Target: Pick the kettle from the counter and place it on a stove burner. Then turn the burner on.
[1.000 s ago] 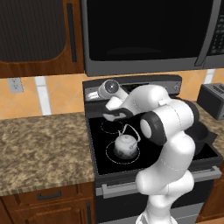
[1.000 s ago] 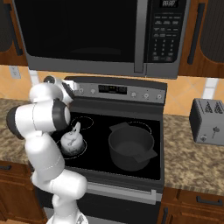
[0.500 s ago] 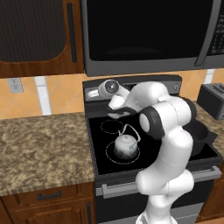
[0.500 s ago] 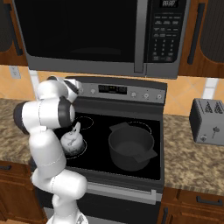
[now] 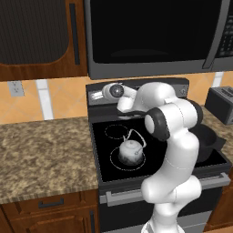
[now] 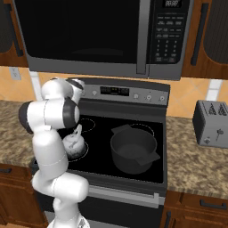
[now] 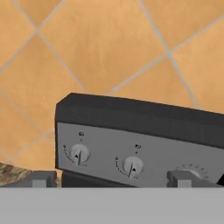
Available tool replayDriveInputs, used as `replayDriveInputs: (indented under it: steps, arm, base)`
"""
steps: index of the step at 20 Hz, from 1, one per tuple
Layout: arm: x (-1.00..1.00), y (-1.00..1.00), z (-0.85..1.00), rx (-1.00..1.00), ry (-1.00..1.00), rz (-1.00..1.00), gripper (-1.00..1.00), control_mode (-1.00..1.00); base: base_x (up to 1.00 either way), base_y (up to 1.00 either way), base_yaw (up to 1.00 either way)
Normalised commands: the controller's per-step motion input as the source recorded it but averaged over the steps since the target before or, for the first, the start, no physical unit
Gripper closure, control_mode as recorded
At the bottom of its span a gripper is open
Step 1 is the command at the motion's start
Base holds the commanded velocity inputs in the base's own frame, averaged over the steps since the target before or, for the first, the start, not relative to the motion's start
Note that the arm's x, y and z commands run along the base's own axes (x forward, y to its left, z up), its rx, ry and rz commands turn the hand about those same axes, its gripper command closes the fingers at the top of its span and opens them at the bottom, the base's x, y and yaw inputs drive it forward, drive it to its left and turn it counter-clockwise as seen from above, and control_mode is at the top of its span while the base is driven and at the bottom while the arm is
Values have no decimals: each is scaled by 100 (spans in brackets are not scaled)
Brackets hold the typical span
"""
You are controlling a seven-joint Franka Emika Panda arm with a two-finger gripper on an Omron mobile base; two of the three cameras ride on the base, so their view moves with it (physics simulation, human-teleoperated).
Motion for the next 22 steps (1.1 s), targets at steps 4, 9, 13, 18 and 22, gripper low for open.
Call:
replayDriveInputs:
  steps: [4, 9, 13, 18, 22]
  arm:
    - [0, 0, -12, 0, -6, -1, -100, -100]
    - [0, 0, -12, 0, -6, -6, -100, -100]
    - [6, 13, -24, 0, -11, -8, -100, -100]
    - [2, 20, -26, 3, -12, -11, -100, -100]
    - [0, 6, -32, 3, -4, -8, -100, -100]
  base:
    - [0, 0, 0]
    - [0, 0, 0]
    - [0, 0, 0]
    - [0, 0, 0]
    - [0, 0, 0]
